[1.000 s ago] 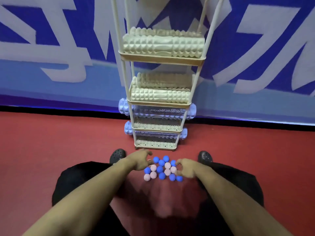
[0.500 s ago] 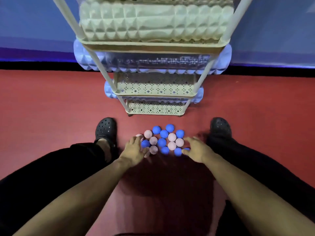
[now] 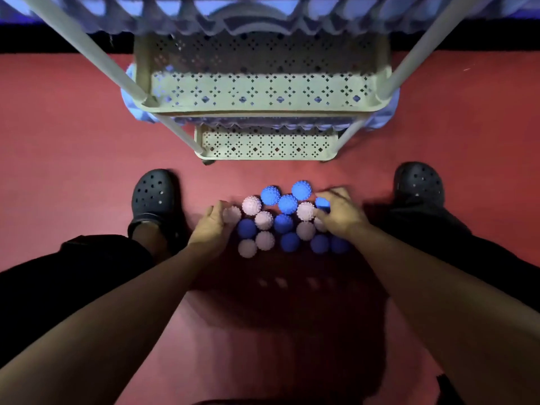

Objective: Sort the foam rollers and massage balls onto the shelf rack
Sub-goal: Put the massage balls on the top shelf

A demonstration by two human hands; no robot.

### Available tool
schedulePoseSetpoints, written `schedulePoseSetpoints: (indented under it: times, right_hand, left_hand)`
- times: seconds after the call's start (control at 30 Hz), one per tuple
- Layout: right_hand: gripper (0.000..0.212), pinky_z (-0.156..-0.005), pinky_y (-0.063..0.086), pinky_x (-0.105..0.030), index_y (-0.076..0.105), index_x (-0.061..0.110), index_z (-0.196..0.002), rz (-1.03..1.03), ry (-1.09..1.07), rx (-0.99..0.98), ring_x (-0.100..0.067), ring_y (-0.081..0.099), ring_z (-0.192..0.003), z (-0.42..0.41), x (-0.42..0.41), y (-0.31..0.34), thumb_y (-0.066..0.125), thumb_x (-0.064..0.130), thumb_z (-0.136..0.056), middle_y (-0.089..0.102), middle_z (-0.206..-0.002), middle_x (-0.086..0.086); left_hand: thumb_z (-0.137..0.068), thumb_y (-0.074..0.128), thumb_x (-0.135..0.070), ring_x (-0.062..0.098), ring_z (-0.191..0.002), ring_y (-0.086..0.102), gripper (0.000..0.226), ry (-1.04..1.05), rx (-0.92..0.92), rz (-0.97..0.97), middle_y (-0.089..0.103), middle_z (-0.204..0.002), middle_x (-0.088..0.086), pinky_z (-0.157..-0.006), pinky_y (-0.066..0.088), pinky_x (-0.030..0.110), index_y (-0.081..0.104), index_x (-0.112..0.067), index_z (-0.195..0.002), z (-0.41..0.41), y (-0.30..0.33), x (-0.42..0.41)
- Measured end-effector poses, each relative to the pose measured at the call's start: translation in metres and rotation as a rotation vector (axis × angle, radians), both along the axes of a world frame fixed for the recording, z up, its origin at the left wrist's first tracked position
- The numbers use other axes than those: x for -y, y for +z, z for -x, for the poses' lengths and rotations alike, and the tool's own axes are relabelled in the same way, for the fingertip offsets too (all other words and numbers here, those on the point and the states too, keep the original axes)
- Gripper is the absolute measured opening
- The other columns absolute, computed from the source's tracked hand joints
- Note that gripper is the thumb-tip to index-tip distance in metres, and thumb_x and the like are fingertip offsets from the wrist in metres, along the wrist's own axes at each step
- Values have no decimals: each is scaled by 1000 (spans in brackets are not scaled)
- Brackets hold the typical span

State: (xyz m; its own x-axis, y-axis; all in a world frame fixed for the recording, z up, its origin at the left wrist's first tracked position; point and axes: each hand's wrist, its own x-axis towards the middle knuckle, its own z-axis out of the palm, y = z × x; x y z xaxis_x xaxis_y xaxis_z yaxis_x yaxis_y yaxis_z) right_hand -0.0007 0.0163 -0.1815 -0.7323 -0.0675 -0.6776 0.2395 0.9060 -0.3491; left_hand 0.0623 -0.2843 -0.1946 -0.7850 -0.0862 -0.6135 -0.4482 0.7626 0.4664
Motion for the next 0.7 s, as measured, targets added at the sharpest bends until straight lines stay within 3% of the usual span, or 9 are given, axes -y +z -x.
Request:
schedulePoseSetpoints:
  times: [0.2,0.33,0.4,0.47,0.53,0.6,0.63,0.7]
  right_hand:
    - [29,-95,41,-32,61,26,-118,9,-114,-93,-27,57,-113,10,5,-16,67,22,-89,48,-131,-2]
    - [25,-88,45,-38,58,23,-113,36,-158,-186,-32,58,-105,1,1,-15,63,20,-89,51,-122,-2]
    - [30,-88,47,-41,56,27,-121,51,-167,-215,-35,59,-104,-3,-2,-12,62,26,-92,49,-125,-3]
    - [35,-92,46,-40,55,28,-128,74,-212,-231,-35,59,-107,-4,-3,-9,62,34,-94,47,-128,-6]
    - [36,-98,44,-37,59,25,-127,74,-282,-230,-33,59,-110,-5,-3,-9,64,36,-93,43,-130,-8]
    - [30,-99,45,-34,64,19,-117,54,-299,-222,-31,61,-108,-6,-5,-8,66,31,-89,42,-129,-8]
    - [26,-97,47,-35,65,17,-111,49,-281,-219,-30,61,-104,-7,-6,-8,66,26,-87,44,-127,-6]
    - [21,-95,47,-36,64,16,-104,55,-202,-216,-30,61,-103,-9,-9,-6,61,17,-83,51,-121,-5]
  left_hand:
    - [-94,61,-32,27,-92,60,24,102,-35,-29,60,-104,3,-74,37,30,47,-20,-110,11,-11,-5]
    - [-91,64,-28,19,-101,57,33,138,-126,-99,56,-118,4,-93,46,37,47,-20,-119,8,-16,-1]
    - [-89,69,-22,12,-103,52,40,195,-148,-160,48,-122,6,-103,43,33,49,-21,-124,8,-15,0]
    - [-91,69,-18,11,-97,52,38,283,-95,-222,44,-120,6,-103,42,26,53,-31,-123,11,-10,1]
    - [-96,61,-14,11,-90,53,25,422,-45,-314,48,-116,10,-89,48,18,59,-28,-117,18,0,0]
    - [-99,46,-3,16,-77,51,17,584,-38,-449,56,-94,11,-59,46,10,59,-14,-103,25,13,-4]
    - [-98,40,2,16,-67,47,21,629,-40,-491,54,-80,9,-50,42,12,55,-12,-93,28,18,-5]
    - [-95,38,1,15,-56,40,23,633,-35,-501,49,-65,4,-46,38,21,49,-14,-81,32,18,-3]
